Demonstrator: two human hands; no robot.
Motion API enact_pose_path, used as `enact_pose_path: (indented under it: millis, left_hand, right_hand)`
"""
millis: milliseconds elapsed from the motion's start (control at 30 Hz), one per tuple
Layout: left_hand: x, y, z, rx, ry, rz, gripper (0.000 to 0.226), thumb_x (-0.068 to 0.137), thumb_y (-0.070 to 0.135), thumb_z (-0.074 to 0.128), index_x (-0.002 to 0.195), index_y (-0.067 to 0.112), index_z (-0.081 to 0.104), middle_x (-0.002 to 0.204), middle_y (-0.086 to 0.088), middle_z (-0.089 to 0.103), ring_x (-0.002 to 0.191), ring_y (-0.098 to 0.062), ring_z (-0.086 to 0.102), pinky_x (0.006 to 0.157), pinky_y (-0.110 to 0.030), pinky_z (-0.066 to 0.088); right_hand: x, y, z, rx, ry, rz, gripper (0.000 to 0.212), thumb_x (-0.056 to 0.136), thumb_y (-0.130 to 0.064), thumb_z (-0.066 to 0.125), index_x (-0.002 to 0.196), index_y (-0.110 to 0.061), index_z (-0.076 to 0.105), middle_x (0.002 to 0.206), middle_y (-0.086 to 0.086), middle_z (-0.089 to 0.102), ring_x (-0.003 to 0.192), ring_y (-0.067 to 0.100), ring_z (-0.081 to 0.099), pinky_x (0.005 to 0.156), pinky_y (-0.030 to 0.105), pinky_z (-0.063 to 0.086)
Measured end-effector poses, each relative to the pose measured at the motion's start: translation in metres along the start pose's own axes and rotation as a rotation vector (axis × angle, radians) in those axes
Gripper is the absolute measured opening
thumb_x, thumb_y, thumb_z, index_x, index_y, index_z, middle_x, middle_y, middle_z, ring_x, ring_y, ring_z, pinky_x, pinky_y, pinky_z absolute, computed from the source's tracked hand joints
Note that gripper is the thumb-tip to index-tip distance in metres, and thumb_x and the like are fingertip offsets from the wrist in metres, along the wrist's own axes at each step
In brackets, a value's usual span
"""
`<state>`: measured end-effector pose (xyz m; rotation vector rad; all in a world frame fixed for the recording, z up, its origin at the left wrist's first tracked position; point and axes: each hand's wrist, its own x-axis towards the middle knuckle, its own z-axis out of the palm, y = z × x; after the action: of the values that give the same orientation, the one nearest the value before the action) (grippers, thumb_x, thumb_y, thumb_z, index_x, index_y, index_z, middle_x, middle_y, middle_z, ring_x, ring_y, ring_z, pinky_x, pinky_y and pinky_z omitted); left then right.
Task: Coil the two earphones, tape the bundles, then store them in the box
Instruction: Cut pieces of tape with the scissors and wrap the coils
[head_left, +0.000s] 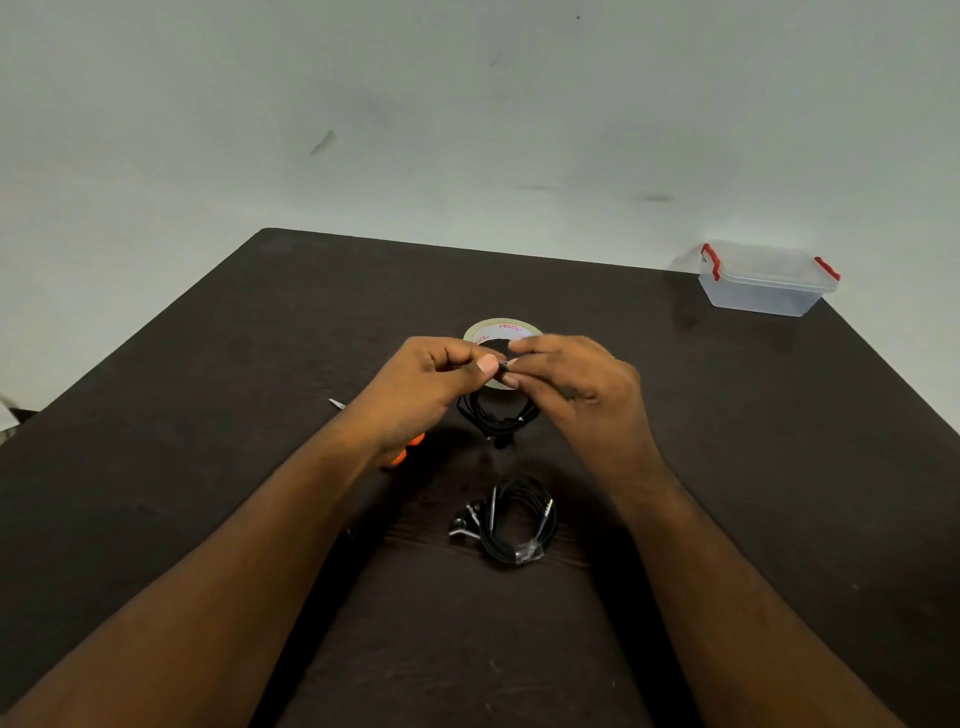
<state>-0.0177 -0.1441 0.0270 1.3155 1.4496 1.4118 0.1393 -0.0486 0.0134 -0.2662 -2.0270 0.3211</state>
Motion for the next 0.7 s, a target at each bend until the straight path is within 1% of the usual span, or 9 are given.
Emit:
enact_pose_path:
  millis: [67, 133, 233, 300, 367, 433, 500, 567, 700]
  left_hand:
    - [0.000, 0.000, -0.002, 0.080, -0.032, 0.054, 0.021, 0.097, 0.012, 0.054, 0.101, 0.009, 0.074, 0.101, -0.003, 0.075, 0.104, -0.012, 0.067, 0.094, -0.023, 0.049]
    - [0.000, 0.000, -0.003, 0.126, -0.064, 0.110, 0.021, 0.097, 0.009, 0.053, 0.098, 0.012, 0.074, 0.092, 0.000, 0.076, 0.096, -0.007, 0.068, 0.086, -0.017, 0.050]
    - [0.001, -0.002, -0.003, 0.232, -0.075, 0.170, 0.016, 0.092, 0.010, 0.060, 0.099, 0.014, 0.073, 0.081, 0.008, 0.074, 0.084, -0.002, 0.068, 0.077, -0.012, 0.048]
    - [0.001, -0.003, -0.003, 0.286, -0.045, 0.201, 0.017, 0.088, 0.011, 0.066, 0.103, 0.013, 0.074, 0.085, 0.009, 0.074, 0.085, -0.002, 0.068, 0.077, -0.014, 0.048]
    - [0.002, -0.004, -0.003, 0.369, 0.003, 0.254, 0.020, 0.084, 0.014, 0.071, 0.104, 0.014, 0.075, 0.091, 0.009, 0.074, 0.089, -0.004, 0.068, 0.083, -0.021, 0.049]
    - [0.002, -0.005, -0.002, 0.540, 0.069, 0.337, 0.019, 0.082, 0.021, 0.073, 0.101, 0.016, 0.076, 0.085, 0.012, 0.072, 0.085, -0.009, 0.067, 0.087, -0.037, 0.045]
    - [0.002, -0.006, -0.002, 0.685, 0.144, 0.403, 0.019, 0.079, 0.026, 0.071, 0.096, 0.019, 0.077, 0.079, 0.008, 0.071, 0.081, -0.015, 0.065, 0.086, -0.047, 0.037]
    - [0.001, -0.007, -0.002, 0.772, 0.185, 0.457, 0.017, 0.079, 0.026, 0.070, 0.093, 0.021, 0.077, 0.079, 0.003, 0.073, 0.081, -0.021, 0.065, 0.084, -0.048, 0.032]
    - [0.000, -0.007, 0.000, 0.883, 0.232, 0.601, 0.015, 0.077, 0.015, 0.076, 0.091, 0.021, 0.077, 0.085, 0.008, 0.074, 0.082, -0.019, 0.065, 0.081, -0.045, 0.030]
  right_hand:
    - [0.000, -0.002, 0.000, 0.130, -0.007, 0.092, 0.009, 0.077, -0.007, 0.077, 0.086, -0.009, 0.076, 0.089, -0.005, 0.073, 0.084, 0.008, 0.069, 0.078, 0.025, 0.055]
    - [0.000, -0.005, 0.000, 0.303, -0.009, 0.269, 0.014, 0.078, -0.008, 0.077, 0.087, -0.019, 0.077, 0.081, -0.012, 0.073, 0.079, 0.004, 0.069, 0.073, 0.017, 0.053]
    - [0.002, -0.008, -0.001, 0.521, 0.018, 0.514, 0.020, 0.076, -0.008, 0.078, 0.081, -0.027, 0.077, 0.080, -0.006, 0.075, 0.079, 0.010, 0.071, 0.071, 0.018, 0.053]
    - [0.003, -0.009, -0.002, 0.584, 0.023, 0.594, 0.019, 0.075, -0.007, 0.077, 0.078, -0.026, 0.078, 0.078, -0.002, 0.075, 0.078, 0.012, 0.072, 0.069, 0.019, 0.053]
    - [0.004, -0.010, 0.000, 0.632, 0.038, 0.668, 0.018, 0.073, -0.004, 0.077, 0.075, -0.022, 0.078, 0.073, 0.001, 0.074, 0.073, 0.012, 0.070, 0.067, 0.020, 0.052]
    - [0.005, -0.011, 0.003, 0.699, 0.058, 0.750, 0.019, 0.071, 0.001, 0.077, 0.074, -0.017, 0.075, 0.065, -0.001, 0.069, 0.065, 0.011, 0.065, 0.064, 0.021, 0.051]
    - [0.006, -0.013, 0.005, 0.812, 0.051, 0.825, 0.022, 0.071, 0.007, 0.074, 0.081, -0.013, 0.069, 0.061, -0.001, 0.066, 0.059, 0.012, 0.064, 0.061, 0.021, 0.051]
    - [0.007, -0.013, 0.005, 0.916, 0.028, 0.897, 0.023, 0.072, 0.009, 0.070, 0.084, -0.010, 0.064, 0.063, 0.002, 0.065, 0.058, 0.016, 0.066, 0.061, 0.023, 0.052]
    - [0.007, -0.010, 0.003, 1.075, -0.092, 1.041, 0.024, 0.075, 0.011, 0.062, 0.078, -0.013, 0.064, 0.071, 0.009, 0.066, 0.066, 0.022, 0.068, 0.068, 0.030, 0.054]
